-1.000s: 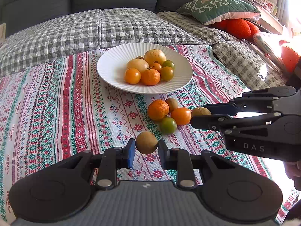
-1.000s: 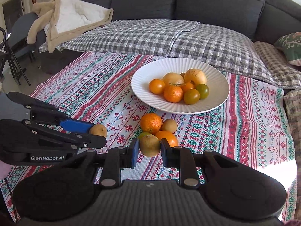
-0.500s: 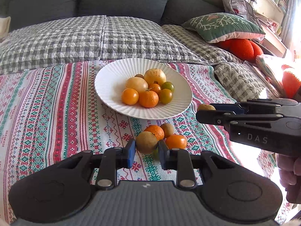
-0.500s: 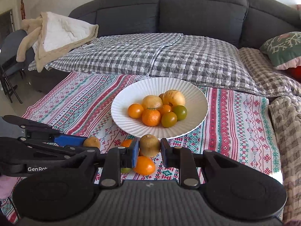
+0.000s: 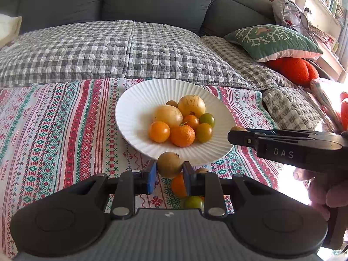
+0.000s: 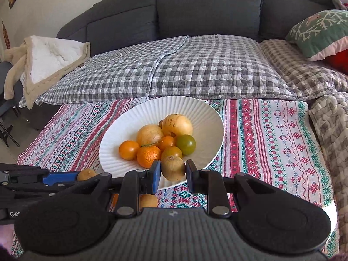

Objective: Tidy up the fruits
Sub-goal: 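Lift both held brown fruits and carry them over the white plate, then lower both brown fruits onto the plate and open both tools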

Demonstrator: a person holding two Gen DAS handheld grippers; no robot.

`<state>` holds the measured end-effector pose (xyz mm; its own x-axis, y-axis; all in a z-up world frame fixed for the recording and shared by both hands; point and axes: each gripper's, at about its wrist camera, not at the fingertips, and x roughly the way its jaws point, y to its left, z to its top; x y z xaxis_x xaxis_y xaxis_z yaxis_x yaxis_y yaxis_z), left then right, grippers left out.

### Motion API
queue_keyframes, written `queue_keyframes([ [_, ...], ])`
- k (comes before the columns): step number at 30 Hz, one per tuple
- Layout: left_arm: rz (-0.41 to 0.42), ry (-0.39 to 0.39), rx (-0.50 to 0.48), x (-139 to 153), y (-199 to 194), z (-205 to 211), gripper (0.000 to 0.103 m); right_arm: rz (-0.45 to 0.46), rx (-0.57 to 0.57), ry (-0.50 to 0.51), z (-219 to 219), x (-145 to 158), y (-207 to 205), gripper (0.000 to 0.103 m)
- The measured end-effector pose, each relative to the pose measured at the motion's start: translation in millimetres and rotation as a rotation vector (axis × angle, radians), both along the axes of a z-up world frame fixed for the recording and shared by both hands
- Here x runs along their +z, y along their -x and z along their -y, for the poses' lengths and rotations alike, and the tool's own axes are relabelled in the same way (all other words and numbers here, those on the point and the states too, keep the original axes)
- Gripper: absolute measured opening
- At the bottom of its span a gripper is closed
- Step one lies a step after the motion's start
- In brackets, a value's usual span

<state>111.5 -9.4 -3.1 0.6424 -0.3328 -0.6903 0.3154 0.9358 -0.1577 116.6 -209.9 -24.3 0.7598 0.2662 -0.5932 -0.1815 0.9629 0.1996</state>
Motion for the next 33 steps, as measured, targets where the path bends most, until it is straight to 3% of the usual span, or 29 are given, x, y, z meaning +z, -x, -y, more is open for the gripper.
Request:
queue_keyframes([
  [13,0.086,-0.069,-0.025,6,-64,15,0.003,0.012,-0.023,-0.035,5,-8,-15,0.022],
  [24,0.018,-0.024,0.008,-7,-122,28,0.003,0.004,-0.054,-0.031,9,-14,-25,0.022],
  [33,-0.04,0.014,0.035,-19,-137,32,0.003,0.005,-0.055,-0.012,9,-18,-27,0.023],
])
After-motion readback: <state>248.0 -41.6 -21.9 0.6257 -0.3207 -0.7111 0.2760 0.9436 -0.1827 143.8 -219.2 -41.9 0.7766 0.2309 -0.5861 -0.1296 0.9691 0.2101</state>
